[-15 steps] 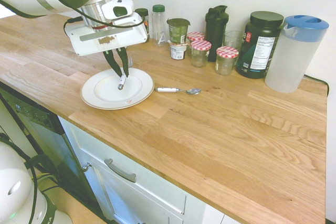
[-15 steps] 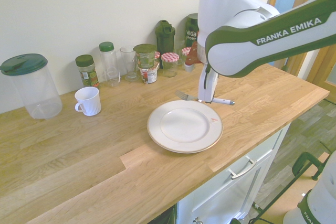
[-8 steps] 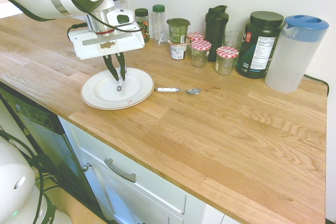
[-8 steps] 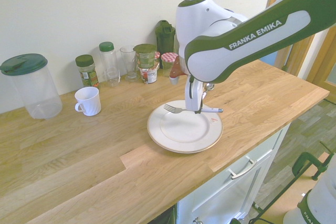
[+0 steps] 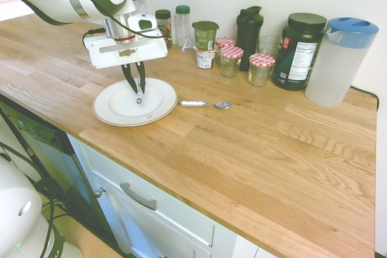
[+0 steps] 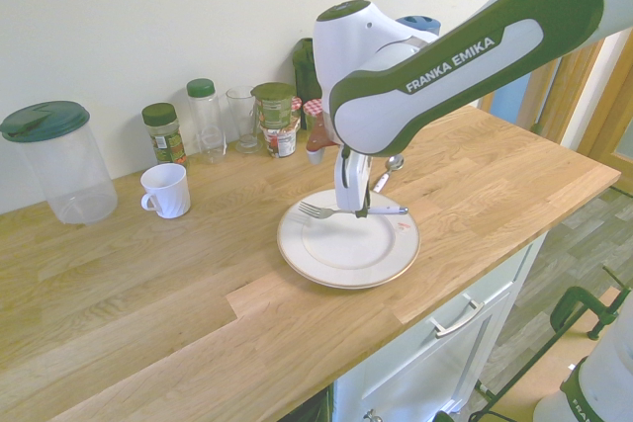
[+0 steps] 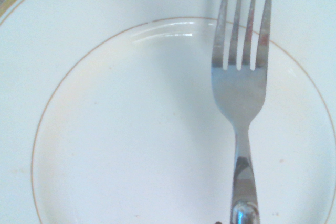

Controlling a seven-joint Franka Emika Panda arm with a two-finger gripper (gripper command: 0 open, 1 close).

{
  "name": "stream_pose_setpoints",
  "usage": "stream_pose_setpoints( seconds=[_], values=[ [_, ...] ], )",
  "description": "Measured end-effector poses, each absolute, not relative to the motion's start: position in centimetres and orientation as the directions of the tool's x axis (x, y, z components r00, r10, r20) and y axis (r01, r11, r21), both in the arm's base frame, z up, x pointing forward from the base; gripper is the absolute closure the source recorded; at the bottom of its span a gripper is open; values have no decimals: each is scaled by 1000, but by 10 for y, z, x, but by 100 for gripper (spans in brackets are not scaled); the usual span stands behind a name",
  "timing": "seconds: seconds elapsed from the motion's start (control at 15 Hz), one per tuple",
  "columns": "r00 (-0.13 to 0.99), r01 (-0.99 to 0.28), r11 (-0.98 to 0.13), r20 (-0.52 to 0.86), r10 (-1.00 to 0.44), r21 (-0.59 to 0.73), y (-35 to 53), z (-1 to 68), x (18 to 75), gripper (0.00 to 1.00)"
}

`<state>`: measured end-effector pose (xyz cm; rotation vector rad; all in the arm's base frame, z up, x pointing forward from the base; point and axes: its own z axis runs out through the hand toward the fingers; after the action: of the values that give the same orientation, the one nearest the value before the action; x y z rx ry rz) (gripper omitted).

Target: Put the fork into the plate

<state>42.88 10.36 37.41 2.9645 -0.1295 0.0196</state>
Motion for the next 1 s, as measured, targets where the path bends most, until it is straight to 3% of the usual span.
stream_pose_setpoints(
  seconds=[0.93,1.0],
  values=[
    [993,-61,-983,-93,-78,174,115,340,462,100],
    [992,-60,-983,-96,-78,176,115,339,463,0]
  ],
)
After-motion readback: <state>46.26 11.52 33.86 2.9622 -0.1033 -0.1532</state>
